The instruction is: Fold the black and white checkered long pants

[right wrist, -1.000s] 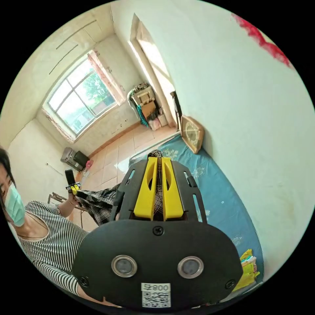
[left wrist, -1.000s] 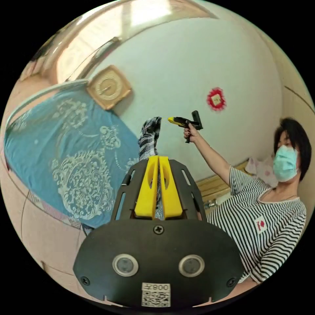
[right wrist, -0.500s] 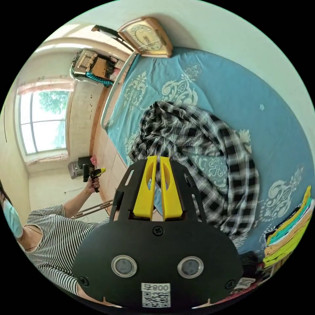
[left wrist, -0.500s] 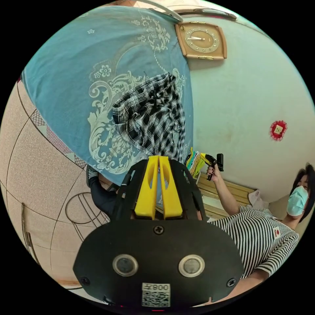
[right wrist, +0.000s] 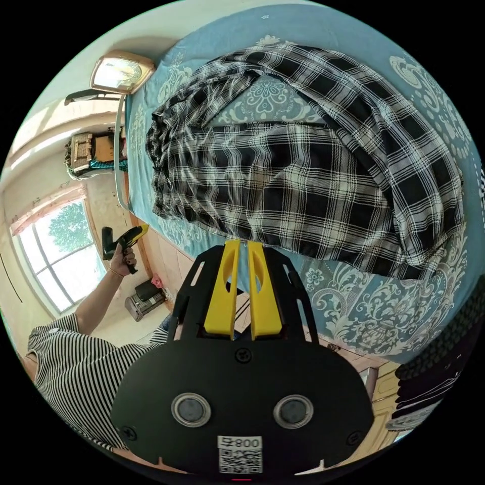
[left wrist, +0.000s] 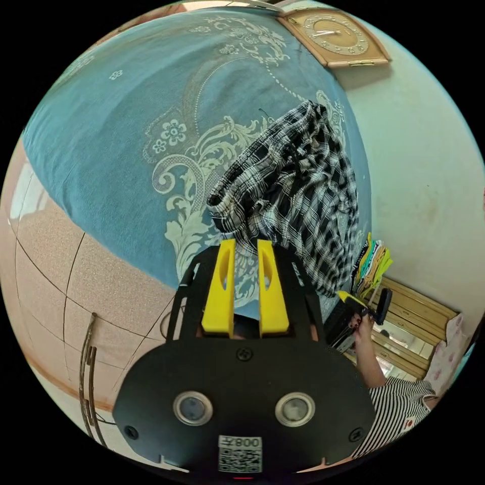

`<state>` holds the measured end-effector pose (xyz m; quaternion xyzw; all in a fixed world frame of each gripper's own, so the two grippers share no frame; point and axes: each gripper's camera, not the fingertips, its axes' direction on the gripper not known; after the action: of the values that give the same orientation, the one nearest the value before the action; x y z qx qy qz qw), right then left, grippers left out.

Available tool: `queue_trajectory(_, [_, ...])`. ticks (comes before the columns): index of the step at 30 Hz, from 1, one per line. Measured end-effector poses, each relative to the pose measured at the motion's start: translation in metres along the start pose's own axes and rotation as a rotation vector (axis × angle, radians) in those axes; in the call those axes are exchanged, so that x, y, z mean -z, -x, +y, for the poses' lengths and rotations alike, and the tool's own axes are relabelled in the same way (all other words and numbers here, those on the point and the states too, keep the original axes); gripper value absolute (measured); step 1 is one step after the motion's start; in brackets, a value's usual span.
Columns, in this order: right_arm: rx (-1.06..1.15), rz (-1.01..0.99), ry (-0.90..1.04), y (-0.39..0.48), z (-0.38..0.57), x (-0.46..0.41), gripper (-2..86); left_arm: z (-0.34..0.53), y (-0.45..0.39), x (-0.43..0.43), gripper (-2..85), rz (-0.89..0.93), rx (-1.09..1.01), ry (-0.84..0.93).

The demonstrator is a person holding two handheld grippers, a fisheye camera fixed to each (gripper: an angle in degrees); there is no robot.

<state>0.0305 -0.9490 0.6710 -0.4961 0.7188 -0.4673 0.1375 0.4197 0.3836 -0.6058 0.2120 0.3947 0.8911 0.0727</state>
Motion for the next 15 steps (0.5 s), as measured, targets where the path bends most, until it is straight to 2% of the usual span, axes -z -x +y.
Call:
queue_trajectory(4, [0.275,0.142,-0.004,0.052,0.009,-0.061,6.1,0.013,0.009,-0.03,8.0,-0.017,0.069,-0.067])
queue_trajectory(7, [0.429,0.278,0.018,0.078,0.018,-0.116,6.3,0.025,0.009,-0.055,6.1,-0.016,0.087,-0.092])
queue_trajectory(12, [0.526,0.429,0.055,0.08,0.038,-0.197,3.7,0.058,0.001,-0.077,3.5,0.002,0.062,-0.156])
queue_trajectory(15, [0.564,0.482,-0.029,0.078,0.06,-0.216,1.5,0.084,-0.012,-0.078,3.1,0.025,0.013,-0.232])
